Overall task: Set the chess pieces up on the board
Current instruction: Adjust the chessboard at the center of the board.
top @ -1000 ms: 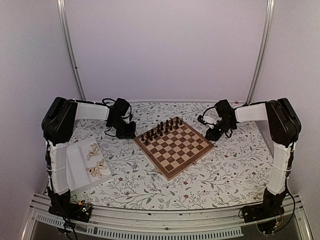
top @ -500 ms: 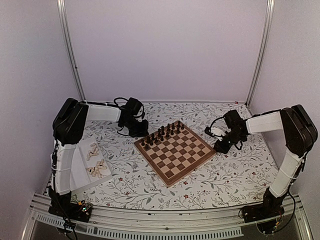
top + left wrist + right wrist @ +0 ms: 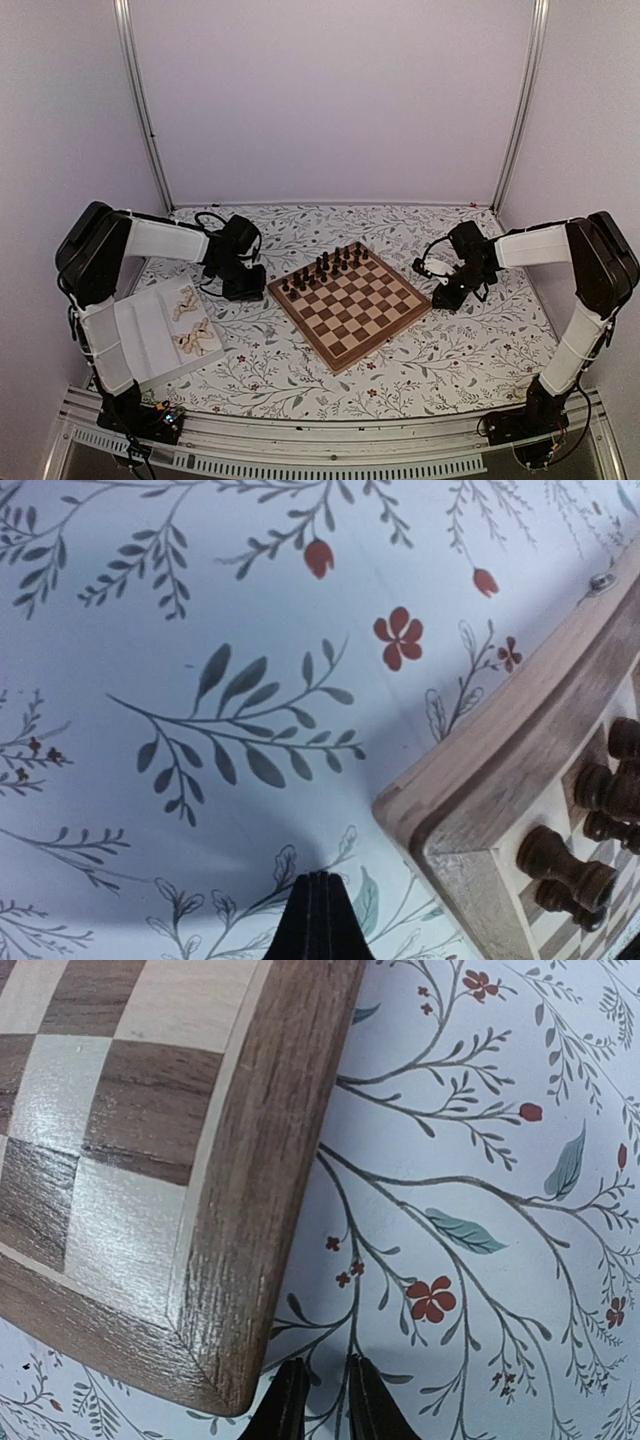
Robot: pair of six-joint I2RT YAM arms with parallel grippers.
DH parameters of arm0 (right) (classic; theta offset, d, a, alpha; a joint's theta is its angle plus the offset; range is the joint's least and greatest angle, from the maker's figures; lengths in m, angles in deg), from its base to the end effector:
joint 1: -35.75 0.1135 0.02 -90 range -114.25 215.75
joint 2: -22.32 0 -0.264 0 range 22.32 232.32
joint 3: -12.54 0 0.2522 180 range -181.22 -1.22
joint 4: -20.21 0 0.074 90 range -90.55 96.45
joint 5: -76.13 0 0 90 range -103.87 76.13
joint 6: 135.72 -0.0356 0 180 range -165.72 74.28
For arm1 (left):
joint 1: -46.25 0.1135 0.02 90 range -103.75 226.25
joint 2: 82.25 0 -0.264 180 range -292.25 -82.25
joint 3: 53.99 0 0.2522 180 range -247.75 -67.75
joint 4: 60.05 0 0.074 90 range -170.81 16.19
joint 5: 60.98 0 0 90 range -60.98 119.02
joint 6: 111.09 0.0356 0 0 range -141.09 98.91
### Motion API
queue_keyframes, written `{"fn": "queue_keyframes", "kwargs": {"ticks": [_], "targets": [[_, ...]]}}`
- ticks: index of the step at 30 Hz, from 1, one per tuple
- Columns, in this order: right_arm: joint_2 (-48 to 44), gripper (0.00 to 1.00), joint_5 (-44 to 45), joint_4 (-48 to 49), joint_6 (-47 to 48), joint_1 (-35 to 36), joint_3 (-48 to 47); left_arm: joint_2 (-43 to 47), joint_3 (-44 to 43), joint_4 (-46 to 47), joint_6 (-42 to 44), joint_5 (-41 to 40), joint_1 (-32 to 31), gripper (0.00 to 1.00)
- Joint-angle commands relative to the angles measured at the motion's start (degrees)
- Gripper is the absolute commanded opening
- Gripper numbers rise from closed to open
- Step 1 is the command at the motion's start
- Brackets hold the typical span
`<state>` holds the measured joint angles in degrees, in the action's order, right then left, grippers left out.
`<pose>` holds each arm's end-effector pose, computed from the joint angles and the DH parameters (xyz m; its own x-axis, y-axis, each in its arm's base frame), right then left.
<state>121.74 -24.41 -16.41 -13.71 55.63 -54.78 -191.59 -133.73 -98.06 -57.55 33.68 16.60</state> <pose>0.2953 0.1137 0.1384 -0.5328 -0.7468 -0.3981 -0.8009 0.5969 -0.0478 0.3187 -0.1848 0.1368 -0.9553 -0.1378 -0.2617 -0.0593 0.9562 -0.2868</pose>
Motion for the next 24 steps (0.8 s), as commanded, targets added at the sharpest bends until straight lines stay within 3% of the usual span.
{"fn": "queue_keyframes", "kwargs": {"ticks": [1,11,20,24], "targets": [[2.65,0.18,2.51,-1.25,0.01,0.24,-2.92,-2.56,0.24,1.82,-2.00,2.11,-3.29,0.00],[2.68,0.19,-4.98,-1.88,4.57,3.14,-1.27,-11.50,-10.48,5.54,-1.18,3.37,-4.56,0.00],[-3.87,0.18,0.60,-3.07,4.60,3.55,5.92,-17.64,-19.24,6.48,-0.83,6.89,-7.04,0.00],[-5.64,0.18,2.27,-3.57,3.88,2.28,6.35,-16.75,-21.29,2.74,0.48,4.26,-6.89,0.00]]}}
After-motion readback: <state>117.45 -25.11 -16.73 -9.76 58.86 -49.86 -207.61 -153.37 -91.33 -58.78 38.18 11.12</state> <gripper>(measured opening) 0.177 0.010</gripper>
